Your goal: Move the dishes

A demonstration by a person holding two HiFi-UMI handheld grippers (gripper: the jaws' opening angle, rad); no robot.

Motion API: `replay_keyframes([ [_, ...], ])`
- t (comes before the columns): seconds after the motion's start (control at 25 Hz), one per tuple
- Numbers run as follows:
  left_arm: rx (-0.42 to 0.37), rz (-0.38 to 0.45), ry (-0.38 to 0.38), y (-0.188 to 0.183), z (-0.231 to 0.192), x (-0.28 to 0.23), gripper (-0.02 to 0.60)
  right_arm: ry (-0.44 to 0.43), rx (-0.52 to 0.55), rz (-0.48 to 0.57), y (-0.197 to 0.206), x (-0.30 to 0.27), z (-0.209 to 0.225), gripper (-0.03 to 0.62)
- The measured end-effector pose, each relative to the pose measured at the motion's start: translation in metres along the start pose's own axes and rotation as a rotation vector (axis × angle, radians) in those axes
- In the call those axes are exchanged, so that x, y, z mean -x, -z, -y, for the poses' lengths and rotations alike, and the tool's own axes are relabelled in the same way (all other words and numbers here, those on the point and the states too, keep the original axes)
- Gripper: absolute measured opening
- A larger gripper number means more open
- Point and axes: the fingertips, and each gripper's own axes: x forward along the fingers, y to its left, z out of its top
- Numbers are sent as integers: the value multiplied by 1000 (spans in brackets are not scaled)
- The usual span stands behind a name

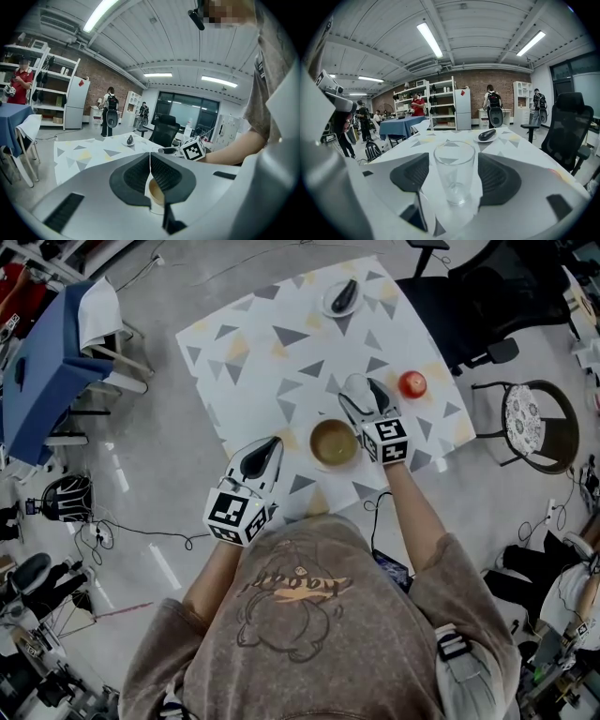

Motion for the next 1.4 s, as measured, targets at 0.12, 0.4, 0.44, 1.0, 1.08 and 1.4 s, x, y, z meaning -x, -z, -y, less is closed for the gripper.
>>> replay_keyframes([
  [0.12, 0, 4, 1, 0, 1, 2, 20, 4, -11, -2, 2, 7, -3, 316],
  [0.4, 12, 18, 6, 3, 7, 6, 20, 30, -37, -7, 9, 33, -11, 314],
  [0.44, 15, 20, 8, 4, 8, 7, 20, 32, -40, -8, 11, 37, -12, 314],
  [1.0, -12, 43, 30, 1, 20, 17, 20, 47, -85, -5, 22, 80, -32, 313],
  [1.08, -33, 41, 36, 1, 25, 18, 20, 46, -93, -21, 30, 81, -35, 311],
  [1.4, -42, 36, 30, 4, 30, 24, 20, 24, -119, -113, 70, 71, -42, 290],
])
